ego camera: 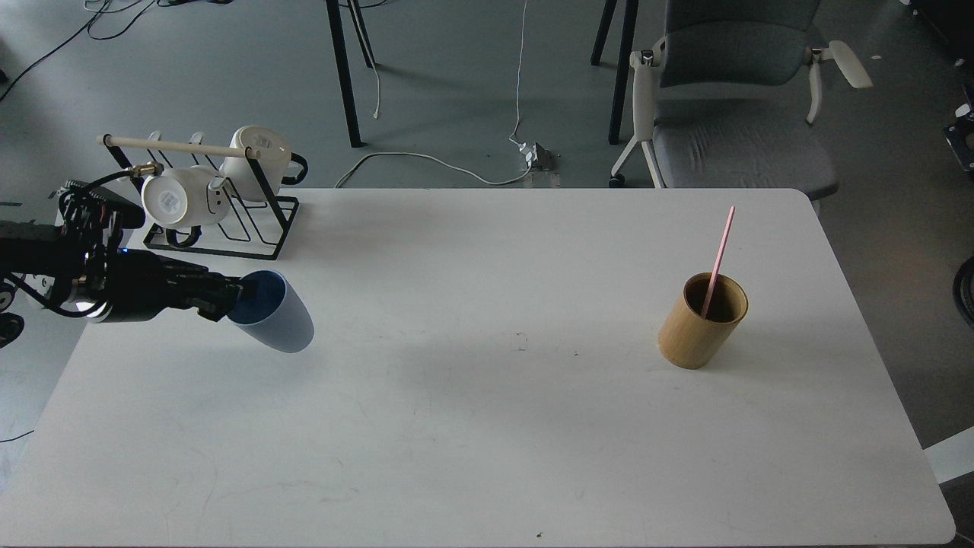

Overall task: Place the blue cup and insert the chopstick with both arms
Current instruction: 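Carry the blue cup toward the table center and lower it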

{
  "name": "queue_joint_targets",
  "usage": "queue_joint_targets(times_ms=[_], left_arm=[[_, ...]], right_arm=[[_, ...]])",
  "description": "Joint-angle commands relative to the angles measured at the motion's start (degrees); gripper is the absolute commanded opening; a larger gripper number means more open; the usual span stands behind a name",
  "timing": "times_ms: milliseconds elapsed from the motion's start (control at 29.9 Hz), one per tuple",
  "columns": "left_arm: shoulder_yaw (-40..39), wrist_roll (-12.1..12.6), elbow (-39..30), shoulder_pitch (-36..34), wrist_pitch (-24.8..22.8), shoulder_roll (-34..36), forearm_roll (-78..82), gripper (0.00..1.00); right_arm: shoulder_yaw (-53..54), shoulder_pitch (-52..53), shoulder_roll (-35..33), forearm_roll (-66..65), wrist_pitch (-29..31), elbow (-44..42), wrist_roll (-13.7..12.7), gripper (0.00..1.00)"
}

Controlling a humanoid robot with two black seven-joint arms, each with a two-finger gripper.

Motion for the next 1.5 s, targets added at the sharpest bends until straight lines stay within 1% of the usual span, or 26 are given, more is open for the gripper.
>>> queue_joint_targets(times_ms=[0,100,134,234,334,401,468,568,635,736,802,903,1271,1471], left_arm=[[-0.1,2.2,-6.0,-7.0,-1.1,-6.0,4.9,0.0],[0.0,4.3,-6.7,-10.6,-1.1,-18.3,6.3,0.0],[0.3,5.4,-6.7,-11.7,-1.1,-21.6,6.7,0.0],[1.2,8.3,-6.1,-13.6,-1.1,-28.9,8.6,0.0],[5.3,9.3,-5.3,-12.7,-1.1,-35.4,10.9,0.0],[10.5,9.7,-5.0,-12.4,-1.1,-37.9,13.3,0.0],[13.9,9.8,-4.1,-11.8,-1.1,-39.3,14.5,0.0],[14.2,9.9,-0.7,-11.2,-1.1,-41.9,14.8,0.0],[14.2,9.9,3.0,-11.2,-1.1,-43.3,14.8,0.0],[14.6,9.7,8.7,-11.2,-1.1,-44.2,14.6,0.0],[15.0,9.7,10.6,-11.1,-1.1,-44.4,14.6,0.0],[15.0,9.7,10.9,-11.0,-1.1,-44.5,14.6,0.0],[14.9,9.7,11.4,-10.1,-1.1,-44.4,14.1,0.09],[14.7,9.7,11.4,-9.9,-1.1,-44.3,14.1,0.11]], right_arm=[[-0.1,1.4,-0.2,-0.2,0.0,0.0,-0.1,0.99],[-0.2,2.4,-1.1,-0.3,0.0,0.0,-0.2,0.99],[-0.3,2.9,-1.3,-0.4,0.0,-0.2,-0.3,0.99],[-0.8,4.7,-1.4,-1.1,0.0,-2.0,-0.4,0.99],[-3.1,7.3,-1.4,-1.1,0.0,-2.9,-0.4,0.99],[-3.8,8.2,-1.5,-1.1,0.0,-2.8,-0.4,0.99],[-3.8,8.3,-1.6,-1.1,0.0,-2.7,-0.4,0.99],[-3.8,8.3,-1.6,-1.1,0.0,-2.6,-0.3,0.99],[-3.9,8.3,-1.6,-1.1,0.0,-2.5,-0.3,0.99],[-4.0,8.3,-1.6,-1.1,0.0,-2.5,-0.3,0.99],[-4.0,8.2,-1.6,-1.1,0.0,-2.5,-0.3,0.99],[-3.9,8.0,-1.7,-1.1,0.0,-2.6,-0.3,0.99],[-4.1,7.7,-2.2,-1.1,0.0,-2.5,-0.3,0.99],[-4.1,7.6,-2.5,-1.1,0.0,-2.5,-0.3,0.99]])
